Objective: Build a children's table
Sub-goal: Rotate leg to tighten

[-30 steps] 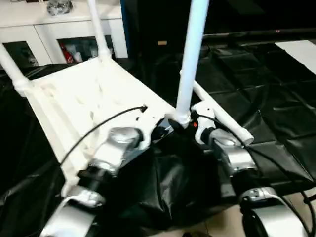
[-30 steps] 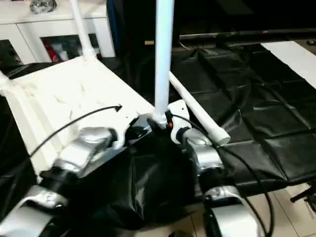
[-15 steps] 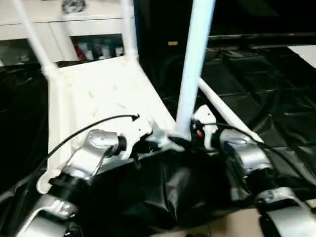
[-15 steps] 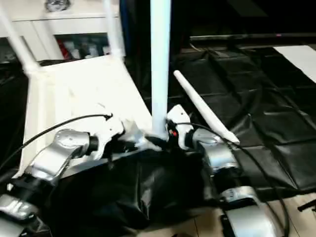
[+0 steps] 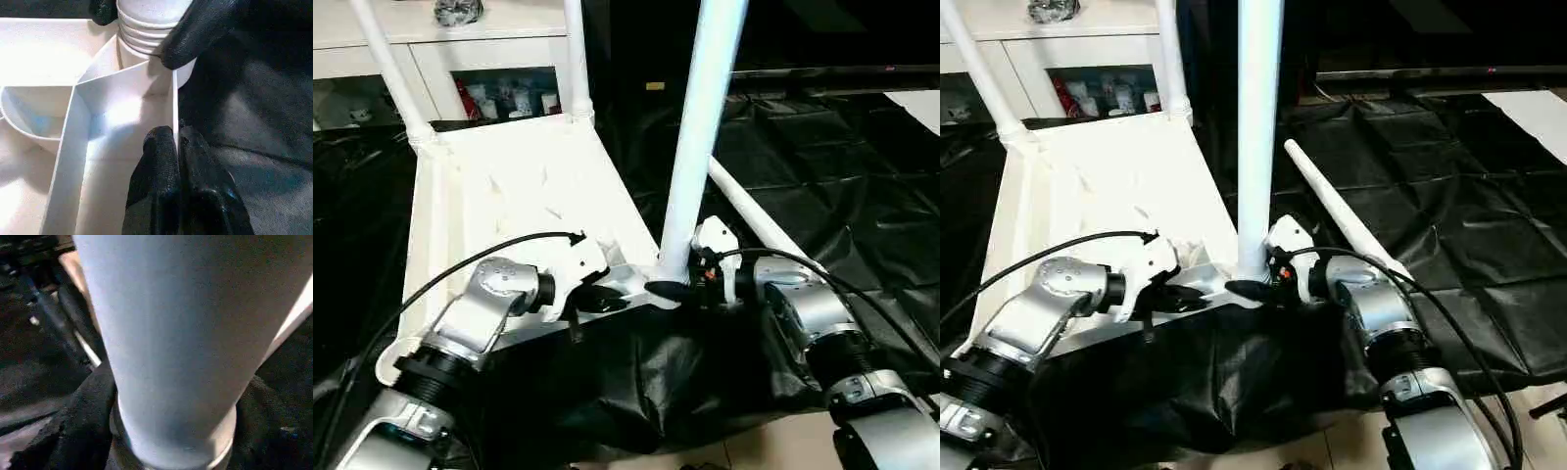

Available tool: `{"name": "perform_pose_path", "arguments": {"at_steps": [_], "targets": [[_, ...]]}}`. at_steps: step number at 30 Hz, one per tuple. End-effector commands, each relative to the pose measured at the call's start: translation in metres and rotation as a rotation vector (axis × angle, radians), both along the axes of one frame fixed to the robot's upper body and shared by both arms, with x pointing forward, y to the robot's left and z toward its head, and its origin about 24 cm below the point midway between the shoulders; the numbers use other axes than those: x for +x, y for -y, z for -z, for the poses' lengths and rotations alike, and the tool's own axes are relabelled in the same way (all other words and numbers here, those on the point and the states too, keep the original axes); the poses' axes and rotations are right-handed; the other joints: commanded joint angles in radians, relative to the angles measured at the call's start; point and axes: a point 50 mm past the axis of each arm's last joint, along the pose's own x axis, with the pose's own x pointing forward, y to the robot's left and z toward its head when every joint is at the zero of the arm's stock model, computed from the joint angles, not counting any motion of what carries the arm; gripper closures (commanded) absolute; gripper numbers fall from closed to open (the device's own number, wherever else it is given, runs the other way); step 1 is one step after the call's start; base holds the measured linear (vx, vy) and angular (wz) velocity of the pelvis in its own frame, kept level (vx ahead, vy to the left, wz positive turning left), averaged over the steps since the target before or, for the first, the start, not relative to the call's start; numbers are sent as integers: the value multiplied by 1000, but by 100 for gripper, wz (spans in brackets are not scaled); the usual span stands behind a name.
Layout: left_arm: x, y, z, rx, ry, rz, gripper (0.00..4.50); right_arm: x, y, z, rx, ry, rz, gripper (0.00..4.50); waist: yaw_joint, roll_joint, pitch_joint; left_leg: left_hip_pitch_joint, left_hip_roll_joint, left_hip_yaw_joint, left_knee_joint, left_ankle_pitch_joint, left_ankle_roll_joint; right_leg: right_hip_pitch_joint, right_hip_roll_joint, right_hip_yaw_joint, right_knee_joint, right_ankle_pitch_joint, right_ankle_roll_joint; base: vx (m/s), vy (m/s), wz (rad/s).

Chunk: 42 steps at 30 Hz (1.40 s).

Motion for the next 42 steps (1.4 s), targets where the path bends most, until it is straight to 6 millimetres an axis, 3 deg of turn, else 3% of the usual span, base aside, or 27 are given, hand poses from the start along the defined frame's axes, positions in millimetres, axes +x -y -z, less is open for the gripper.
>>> {"name": "perform_pose_path", "arguments": {"at_steps": [1, 5, 8, 11, 13, 14, 18, 19, 20, 23, 24, 26, 27, 29, 32, 35, 42], "targets": [[8, 11, -8, -38, 38, -36, 450, 9, -4, -3, 49, 16, 121, 171, -1, -6, -71, -10, 11, 10, -66, -117, 73, 71, -48, 49, -71, -248, -202, 0, 0, 0], [15, 19, -9, -58, 52, -105, 450, 13, -9, 3, 66, 7, 237, 177, -5, -7, -71, -11, 9, 9, -67, -122, 59, 72, -49, 47, -76, -285, -179, 0, 0, 0], [25, 33, -12, -92, 72, -225, 450, 21, -19, 11, 110, -29, 464, 179, -13, -7, -73, -11, 5, 10, -66, -108, 51, 72, -48, 47, -77, -276, -179, 0, 0, 0], [29, 37, -13, -103, 78, -272, 450, 23, -23, 13, 120, -41, 532, 180, -18, -7, -75, -12, 5, 9, -64, -102, 56, 73, -48, 46, -74, -249, -185, 0, 0, 0], [36, 48, -15, -118, 97, -352, 450, 27, -32, 16, 121, -51, 660, 180, -25, -4, -76, -13, 3, 10, -62, -80, 62, 71, -45, 46, -71, -200, -200, 0, 0, 0], [39, 55, -17, -127, 113, -393, 450, 28, -38, 18, 124, -63, 714, 180, -23, 4, -77, -11, 3, 9, -62, -81, 61, 71, -46, 45, -70, -199, -204, 0, 0, 0], [40, 61, -19, -138, 121, -403, 450, 28, -43, 18, 134, -69, 726, 180, -23, -2, -78, -14, 3, 10, -61, -88, 74, 75, -46, 45, -70, -183, -206, 0, 0, 0], [40, 65, -19, -143, 123, -402, 450, 28, -47, 17, 139, -59, 720, 145, -22, 3, -77, -13, 3, 10, -61, -90, 79, 74, -47, 44, -70, -179, -210, 0, 0, 0], [40, 68, -20, -133, 129, -400, 450, 28, -51, 15, 158, -53, 706, 110, -23, 0, -76, -13, 3, 11, -61, -100, 81, 73, -46, 44, -73, -187, -210, 0, 0, 0], [39, 70, -18, -116, 136, -401, 450, 28, -55, 10, 209, -47, 689, 108, -23, 4, -74, -12, 5, 10, -64, -126, 81, 73, -47, 43, -75, -217, -204, 0, 0, 0], [39, 70, -17, -115, 132, -404, 450, 29, -54, 8, 211, -32, 692, 83, -25, 1, -74, -13, 4, 10, -63, -128, 80, 75, -47, 44, -75, -217, -202, 0, 0, 0], [38, 70, -16, -114, 126, -407, 450, 31, -50, 5, 200, 5, 707, 70, -26, 7, -76, -13, 4, 9, -62, -113, 81, 75, -46, 44, -72, -188, -211, 0, 0, 0], [38, 69, -16, -113, 123, -412, 450, 31, -49, 5, 199, 11, 714, 70, -27, 5, -77, -14, 4, 9, -61, -108, 83, 75, -46, 44, -71, -179, -214, 0, 0, 0], [39, 64, -13, -109, 95, -487, 450, 33, -28, -3, 215, 80, 811, 70, -24, 4, -78, -13, 4, 10, -58, -78, 94, 76, -45, 45, -66, -137, -223, 0, 0, 0], [40, 64, -12, -108, 92, -501, 450, 33, -25, -3, 220, 85, 821, 70, -25, 2, -81, -17, 2, 10, -56, -63, 107, 79, -44, 44, -63, -113, -230, 0, 0, 0], [45, 59, -13, -114, 91, -595, 450, 25, -8, -2, 216, 106, 855, 70, -22, 2, -81, -20, 1, 9, -53, -37, 125, 80, -41, 44, -60, -74, -229, 0, 0, 0], [51, 54, -14, -109, 90, -678, 450, 15, 1, 5, 193, 107, 878, 70, -31, 0, -79, -23, -5, 10, -52, -69, 124, 80, -41, 41, -74, -155, -207, 0, 0, 0]]}}
